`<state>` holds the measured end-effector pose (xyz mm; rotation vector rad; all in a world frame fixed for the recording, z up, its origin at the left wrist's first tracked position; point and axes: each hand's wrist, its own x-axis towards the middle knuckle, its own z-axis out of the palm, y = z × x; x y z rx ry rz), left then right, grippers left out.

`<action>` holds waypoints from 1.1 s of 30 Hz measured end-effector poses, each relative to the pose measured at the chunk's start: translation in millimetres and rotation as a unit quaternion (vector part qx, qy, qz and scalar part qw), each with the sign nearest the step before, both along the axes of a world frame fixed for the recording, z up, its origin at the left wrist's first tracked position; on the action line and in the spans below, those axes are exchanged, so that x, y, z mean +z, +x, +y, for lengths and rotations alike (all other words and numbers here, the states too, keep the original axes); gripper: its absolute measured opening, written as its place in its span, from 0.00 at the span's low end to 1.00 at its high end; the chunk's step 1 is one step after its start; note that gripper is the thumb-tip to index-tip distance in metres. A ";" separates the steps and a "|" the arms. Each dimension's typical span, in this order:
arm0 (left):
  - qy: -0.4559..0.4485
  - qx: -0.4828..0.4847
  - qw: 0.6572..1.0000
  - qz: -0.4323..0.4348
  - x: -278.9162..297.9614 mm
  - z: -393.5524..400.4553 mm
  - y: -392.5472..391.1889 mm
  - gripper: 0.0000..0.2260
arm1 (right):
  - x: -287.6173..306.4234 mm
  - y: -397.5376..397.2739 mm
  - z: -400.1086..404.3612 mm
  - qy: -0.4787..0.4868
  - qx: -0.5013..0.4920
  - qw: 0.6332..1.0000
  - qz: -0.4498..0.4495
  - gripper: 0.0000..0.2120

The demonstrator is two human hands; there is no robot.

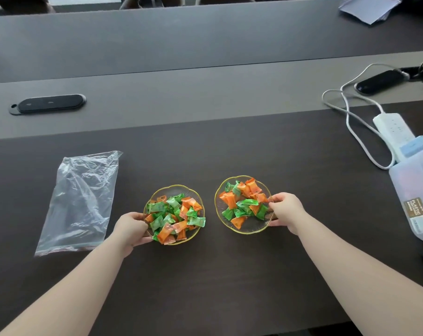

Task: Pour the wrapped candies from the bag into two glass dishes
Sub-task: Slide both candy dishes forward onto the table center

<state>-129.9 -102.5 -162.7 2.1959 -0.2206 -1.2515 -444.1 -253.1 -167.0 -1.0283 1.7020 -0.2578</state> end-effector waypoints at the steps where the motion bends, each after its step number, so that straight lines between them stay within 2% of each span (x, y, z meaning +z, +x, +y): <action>1: -0.005 0.003 1.000 0.004 1.1 -6.3 0.3 0.11 | 1.7 -0.6 -4.8 -0.005 -0.014 1.000 -0.020 0.05; 6: -0.043 0.032 0.998 0.041 12.0 -45.9 -1.0 0.13 | 13.1 3.8 -41.0 -0.040 -0.101 0.990 -0.090 0.05; 17: -0.127 0.067 0.989 0.043 32.6 -189.1 -4.4 0.13 | 20.6 10.1 -164.1 -0.065 -0.202 0.970 -0.117 0.06; 22: -0.153 0.107 0.981 0.058 24.2 -259.6 1.6 0.15 | 14.2 24.9 -223.1 -0.062 -0.248 0.956 -0.146 0.16; 28: -0.165 0.138 0.975 0.053 5.3 -330.5 8.8 0.16 | 4.4 46.2 -288.4 -0.076 -0.275 0.945 -0.163 0.12; 33: -0.170 0.173 0.969 0.049 -11.9 -369.9 17.8 0.17 | -5.6 62.3 -327.8 -0.078 -0.298 0.939 -0.154 0.14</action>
